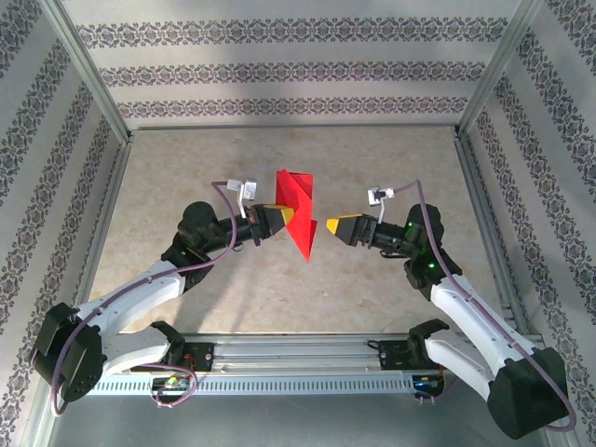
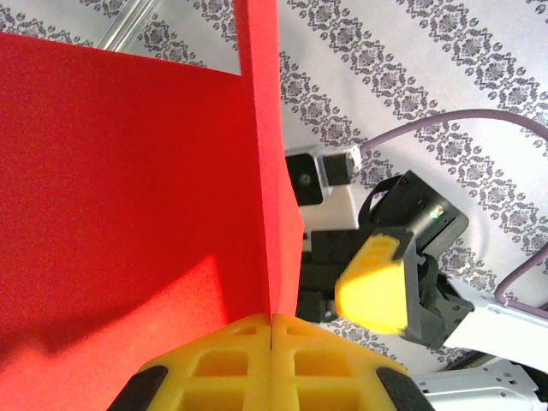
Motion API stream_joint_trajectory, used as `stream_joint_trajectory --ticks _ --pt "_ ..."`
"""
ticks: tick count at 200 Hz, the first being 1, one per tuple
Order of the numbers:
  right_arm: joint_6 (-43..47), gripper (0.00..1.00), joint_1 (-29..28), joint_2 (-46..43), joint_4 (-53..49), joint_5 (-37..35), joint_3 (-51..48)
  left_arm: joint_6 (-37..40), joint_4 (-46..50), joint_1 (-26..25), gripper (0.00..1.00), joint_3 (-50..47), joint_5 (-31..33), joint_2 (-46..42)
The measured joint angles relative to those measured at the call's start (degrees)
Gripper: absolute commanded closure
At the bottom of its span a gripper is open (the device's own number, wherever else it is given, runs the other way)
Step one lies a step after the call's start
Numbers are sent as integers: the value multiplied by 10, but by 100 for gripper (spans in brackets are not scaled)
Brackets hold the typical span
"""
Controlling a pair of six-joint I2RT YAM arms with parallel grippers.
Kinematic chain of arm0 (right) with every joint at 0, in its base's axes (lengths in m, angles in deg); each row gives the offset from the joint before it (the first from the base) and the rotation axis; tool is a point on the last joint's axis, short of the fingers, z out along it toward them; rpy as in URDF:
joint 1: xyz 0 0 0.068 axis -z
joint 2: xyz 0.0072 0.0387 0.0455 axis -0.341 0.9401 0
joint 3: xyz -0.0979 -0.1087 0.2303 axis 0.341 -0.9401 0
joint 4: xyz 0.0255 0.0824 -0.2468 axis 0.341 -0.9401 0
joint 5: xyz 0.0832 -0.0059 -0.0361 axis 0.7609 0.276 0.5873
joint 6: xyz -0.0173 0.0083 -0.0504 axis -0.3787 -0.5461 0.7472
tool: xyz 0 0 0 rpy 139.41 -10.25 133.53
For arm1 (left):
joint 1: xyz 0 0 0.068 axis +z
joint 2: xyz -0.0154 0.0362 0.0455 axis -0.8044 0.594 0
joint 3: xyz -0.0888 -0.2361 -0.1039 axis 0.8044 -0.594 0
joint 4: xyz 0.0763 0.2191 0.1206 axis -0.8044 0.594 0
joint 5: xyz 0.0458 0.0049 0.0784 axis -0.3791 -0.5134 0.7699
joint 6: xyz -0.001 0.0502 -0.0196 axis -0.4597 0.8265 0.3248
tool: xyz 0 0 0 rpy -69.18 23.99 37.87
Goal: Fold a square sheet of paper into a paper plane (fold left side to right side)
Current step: Turn over the paper at the center of the table.
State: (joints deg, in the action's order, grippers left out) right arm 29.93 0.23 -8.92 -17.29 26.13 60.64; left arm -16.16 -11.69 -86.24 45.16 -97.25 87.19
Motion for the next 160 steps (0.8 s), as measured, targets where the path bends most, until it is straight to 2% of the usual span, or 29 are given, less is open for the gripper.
stream_joint_trajectory --ticks 36,55,100,160 --pt "6 2 -46 14 6 -5 2 0 1 -4 96 3 1 2" --pt "14 6 -65 39 11 -7 12 0 1 -4 96 3 2 7" --pt "27 27 -98 85 26 -10 55 -1 1 -10 96 3 2 21" --pt "32 55 -101 90 28 -30 70 -3 0 -10 94 3 2 29"
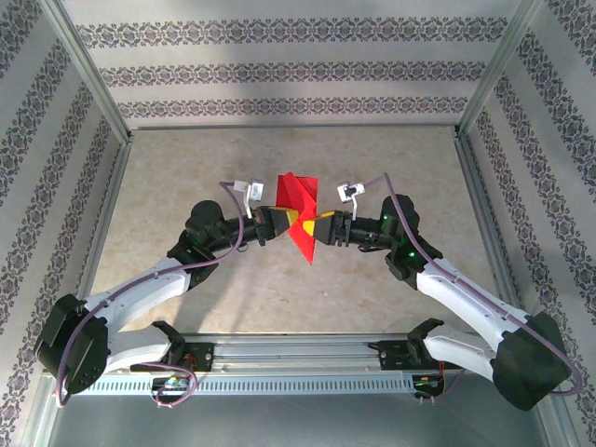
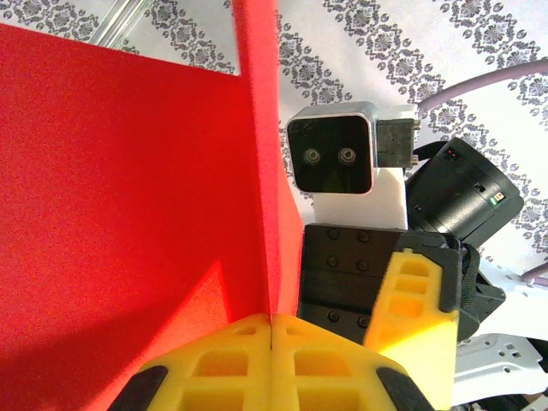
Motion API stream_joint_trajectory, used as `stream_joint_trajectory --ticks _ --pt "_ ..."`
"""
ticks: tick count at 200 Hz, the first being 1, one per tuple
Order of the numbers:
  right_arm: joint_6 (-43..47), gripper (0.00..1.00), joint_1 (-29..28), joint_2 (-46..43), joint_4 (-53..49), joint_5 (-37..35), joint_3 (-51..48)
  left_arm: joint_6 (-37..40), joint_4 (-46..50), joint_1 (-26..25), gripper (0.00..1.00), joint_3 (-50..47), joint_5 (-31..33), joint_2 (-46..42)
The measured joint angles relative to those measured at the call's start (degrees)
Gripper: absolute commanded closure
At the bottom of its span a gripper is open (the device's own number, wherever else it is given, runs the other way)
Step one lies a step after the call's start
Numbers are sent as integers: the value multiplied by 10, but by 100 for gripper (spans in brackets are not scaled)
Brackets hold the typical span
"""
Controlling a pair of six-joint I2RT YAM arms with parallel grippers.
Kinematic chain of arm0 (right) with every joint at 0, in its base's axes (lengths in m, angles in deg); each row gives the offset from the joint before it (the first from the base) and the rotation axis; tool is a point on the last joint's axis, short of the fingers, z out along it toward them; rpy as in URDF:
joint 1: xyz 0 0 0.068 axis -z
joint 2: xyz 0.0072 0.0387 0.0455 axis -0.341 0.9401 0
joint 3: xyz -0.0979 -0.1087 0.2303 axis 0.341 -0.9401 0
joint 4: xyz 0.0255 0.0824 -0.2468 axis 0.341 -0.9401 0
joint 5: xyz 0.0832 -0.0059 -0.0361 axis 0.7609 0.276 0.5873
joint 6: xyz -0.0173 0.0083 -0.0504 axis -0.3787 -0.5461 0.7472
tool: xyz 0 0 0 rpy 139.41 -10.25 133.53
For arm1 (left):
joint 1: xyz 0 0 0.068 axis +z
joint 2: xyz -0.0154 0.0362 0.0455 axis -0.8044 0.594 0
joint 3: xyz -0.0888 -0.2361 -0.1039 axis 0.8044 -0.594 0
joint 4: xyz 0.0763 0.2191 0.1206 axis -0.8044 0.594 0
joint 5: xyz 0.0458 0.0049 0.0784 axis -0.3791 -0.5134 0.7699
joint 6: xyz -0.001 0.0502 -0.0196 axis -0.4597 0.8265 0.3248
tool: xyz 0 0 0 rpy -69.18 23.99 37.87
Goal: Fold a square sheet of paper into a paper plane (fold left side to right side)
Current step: Turn over the paper at the center of the table.
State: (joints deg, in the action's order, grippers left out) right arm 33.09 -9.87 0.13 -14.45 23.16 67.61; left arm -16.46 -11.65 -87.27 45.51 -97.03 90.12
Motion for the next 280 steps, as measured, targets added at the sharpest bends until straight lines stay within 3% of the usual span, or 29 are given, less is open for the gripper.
stream_joint_trajectory --ticks 40,68,108,156,182,207,252,280 --pt "9 79 0 -1 -10 -16 3 0 0 0 89 0 2 0" --pt "16 96 0 -1 -26 -23 7 3 0 0 77 0 6 0" --pt "42 98 -5 -9 -79 -42 21 37 55 0 64 0 40 -32" --pt "121 98 -39 -26 -214 -116 68 110 207 0 57 0 149 -157" --pt "178 98 -85 -21 -317 -208 119 142 288 0 54 -6 230 -235" --pt "226 98 -154 19 -426 -348 193 160 351 0 53 -23 314 -312" --pt "261 99 -246 158 -589 -610 308 175 444 0 53 -45 443 -420" --pt "269 100 -282 256 -660 -729 359 182 483 0 53 -46 495 -465"
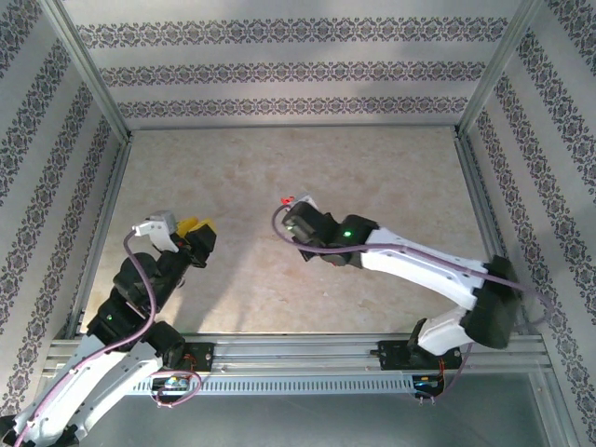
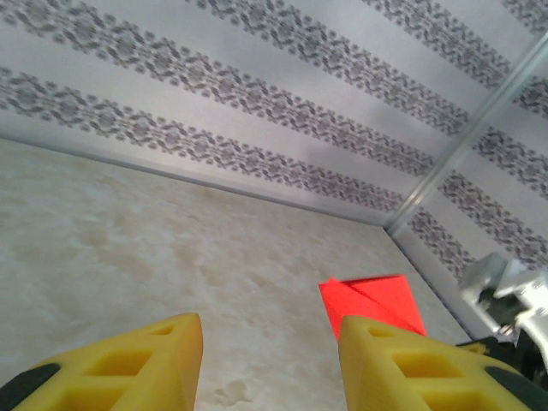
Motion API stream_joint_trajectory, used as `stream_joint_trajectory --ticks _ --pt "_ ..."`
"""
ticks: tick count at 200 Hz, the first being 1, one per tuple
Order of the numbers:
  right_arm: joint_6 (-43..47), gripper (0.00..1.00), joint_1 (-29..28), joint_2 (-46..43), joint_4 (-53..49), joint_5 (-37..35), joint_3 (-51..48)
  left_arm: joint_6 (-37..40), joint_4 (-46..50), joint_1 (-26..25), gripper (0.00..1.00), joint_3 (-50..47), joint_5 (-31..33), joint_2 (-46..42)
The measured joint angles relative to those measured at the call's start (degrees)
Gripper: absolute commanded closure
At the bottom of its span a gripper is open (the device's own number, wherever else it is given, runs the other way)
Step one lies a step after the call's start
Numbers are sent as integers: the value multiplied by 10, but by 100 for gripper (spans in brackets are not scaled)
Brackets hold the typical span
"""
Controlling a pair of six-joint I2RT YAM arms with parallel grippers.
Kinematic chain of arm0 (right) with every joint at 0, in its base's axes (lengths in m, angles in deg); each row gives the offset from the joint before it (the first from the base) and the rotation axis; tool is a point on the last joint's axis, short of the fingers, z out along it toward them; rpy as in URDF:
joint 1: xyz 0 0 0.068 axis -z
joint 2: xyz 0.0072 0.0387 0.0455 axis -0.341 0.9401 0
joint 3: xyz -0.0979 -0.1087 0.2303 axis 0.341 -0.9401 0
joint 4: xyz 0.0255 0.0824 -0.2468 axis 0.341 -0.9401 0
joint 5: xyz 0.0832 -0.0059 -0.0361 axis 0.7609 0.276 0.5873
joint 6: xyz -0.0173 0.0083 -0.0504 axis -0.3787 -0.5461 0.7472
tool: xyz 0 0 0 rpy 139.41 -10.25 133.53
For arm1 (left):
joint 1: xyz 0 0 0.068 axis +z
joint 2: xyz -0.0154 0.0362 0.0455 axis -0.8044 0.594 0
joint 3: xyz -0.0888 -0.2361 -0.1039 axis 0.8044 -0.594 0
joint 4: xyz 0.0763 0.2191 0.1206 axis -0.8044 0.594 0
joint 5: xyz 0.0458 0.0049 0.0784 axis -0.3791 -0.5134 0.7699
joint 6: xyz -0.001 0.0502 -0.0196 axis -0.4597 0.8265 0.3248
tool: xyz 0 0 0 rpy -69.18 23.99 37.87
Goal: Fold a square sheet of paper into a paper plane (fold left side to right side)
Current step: Turn over the paper at the center of the table.
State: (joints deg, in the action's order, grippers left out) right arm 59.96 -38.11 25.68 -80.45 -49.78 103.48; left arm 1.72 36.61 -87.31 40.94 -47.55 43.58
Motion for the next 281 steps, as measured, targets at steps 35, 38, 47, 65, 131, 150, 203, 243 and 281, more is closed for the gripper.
stream_joint_trajectory --ticks 35,38,47,65,131,150,203,243,281 --pt "0 100 -28 123 -63 -105 56 6 37 0 53 0 35 -14" --pt "-1 100 -30 135 -67 -113 60 7 38 0 54 0 37 -14" --pt "-4 100 -33 162 -78 -130 69 10 44 0 54 0 42 -14" --pt "-16 100 -34 212 -97 -154 84 14 47 0 54 -1 48 -14" --pt "-59 91 -37 328 -134 -177 124 15 51 0 54 -4 54 -14" --pt "-64 85 -37 337 -135 -164 127 16 51 0 54 -7 54 -14" --pt "-65 53 -37 321 -110 -94 116 18 52 0 54 -7 54 -13" --pt "-64 38 -32 237 -75 -14 71 19 52 0 54 -7 52 9" --pt "-64 28 -24 114 -48 12 19 14 47 0 53 -3 35 64"
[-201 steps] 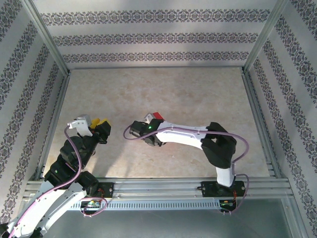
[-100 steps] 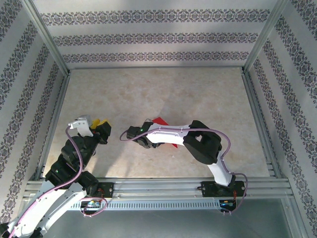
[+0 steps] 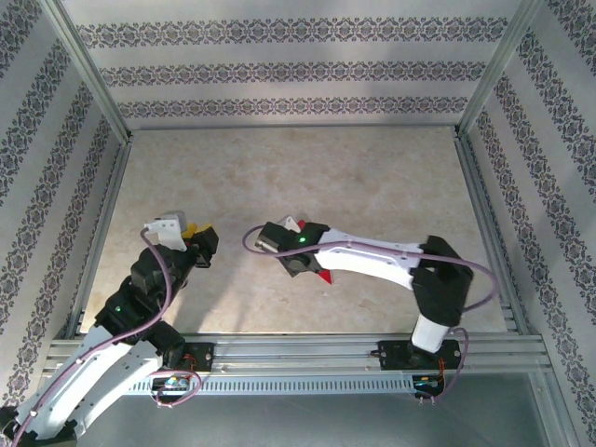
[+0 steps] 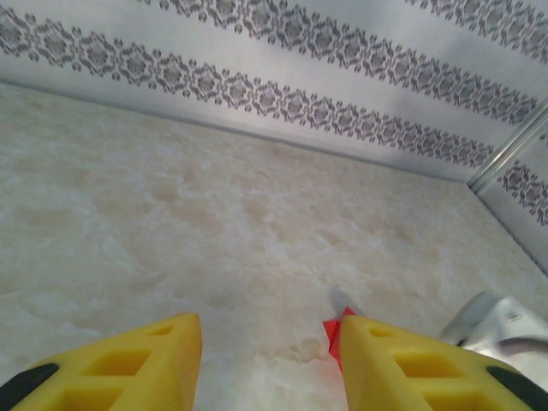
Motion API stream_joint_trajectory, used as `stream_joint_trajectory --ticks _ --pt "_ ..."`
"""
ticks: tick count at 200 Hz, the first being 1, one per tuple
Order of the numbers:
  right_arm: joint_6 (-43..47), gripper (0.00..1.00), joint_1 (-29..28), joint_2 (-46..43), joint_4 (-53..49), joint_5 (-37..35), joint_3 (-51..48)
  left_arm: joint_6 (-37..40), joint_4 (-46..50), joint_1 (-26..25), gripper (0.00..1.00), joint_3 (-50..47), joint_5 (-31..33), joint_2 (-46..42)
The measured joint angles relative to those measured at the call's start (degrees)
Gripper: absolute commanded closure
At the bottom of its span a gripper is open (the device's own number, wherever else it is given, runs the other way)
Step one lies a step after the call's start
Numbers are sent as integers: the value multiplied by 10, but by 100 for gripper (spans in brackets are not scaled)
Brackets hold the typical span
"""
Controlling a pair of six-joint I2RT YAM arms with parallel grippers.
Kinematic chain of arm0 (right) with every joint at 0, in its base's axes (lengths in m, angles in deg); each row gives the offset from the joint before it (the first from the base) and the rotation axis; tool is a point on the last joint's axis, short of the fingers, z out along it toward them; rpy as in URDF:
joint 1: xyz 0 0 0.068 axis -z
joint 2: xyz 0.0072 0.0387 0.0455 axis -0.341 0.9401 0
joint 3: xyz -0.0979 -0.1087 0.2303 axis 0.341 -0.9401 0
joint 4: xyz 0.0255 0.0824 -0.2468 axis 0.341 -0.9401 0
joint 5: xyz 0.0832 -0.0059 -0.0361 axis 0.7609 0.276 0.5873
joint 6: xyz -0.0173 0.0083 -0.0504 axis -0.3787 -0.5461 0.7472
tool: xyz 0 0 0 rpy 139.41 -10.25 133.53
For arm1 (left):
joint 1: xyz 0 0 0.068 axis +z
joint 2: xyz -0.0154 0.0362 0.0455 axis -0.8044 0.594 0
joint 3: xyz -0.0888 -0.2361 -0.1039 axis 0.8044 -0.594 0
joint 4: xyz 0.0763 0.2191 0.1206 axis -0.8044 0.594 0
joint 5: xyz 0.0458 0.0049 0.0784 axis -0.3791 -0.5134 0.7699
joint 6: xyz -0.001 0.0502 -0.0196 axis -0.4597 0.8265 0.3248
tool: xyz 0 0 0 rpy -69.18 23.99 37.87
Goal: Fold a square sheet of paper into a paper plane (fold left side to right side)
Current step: Turn over the paper at the center of the table.
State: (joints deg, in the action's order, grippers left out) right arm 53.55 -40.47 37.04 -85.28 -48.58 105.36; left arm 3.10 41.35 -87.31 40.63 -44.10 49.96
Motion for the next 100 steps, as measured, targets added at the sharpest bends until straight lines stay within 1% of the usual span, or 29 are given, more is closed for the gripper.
stream_joint_trajectory --ticks 36,63,100 --pt "0 18 40 -128 39 16 -63 -37 -47 0 52 0 -45 83" --pt "-3 2 85 -220 88 41 -131 -71 -85 0 50 0 -85 163" --pt "-30 2 172 -328 169 122 -237 -129 -124 0 48 0 -136 263"
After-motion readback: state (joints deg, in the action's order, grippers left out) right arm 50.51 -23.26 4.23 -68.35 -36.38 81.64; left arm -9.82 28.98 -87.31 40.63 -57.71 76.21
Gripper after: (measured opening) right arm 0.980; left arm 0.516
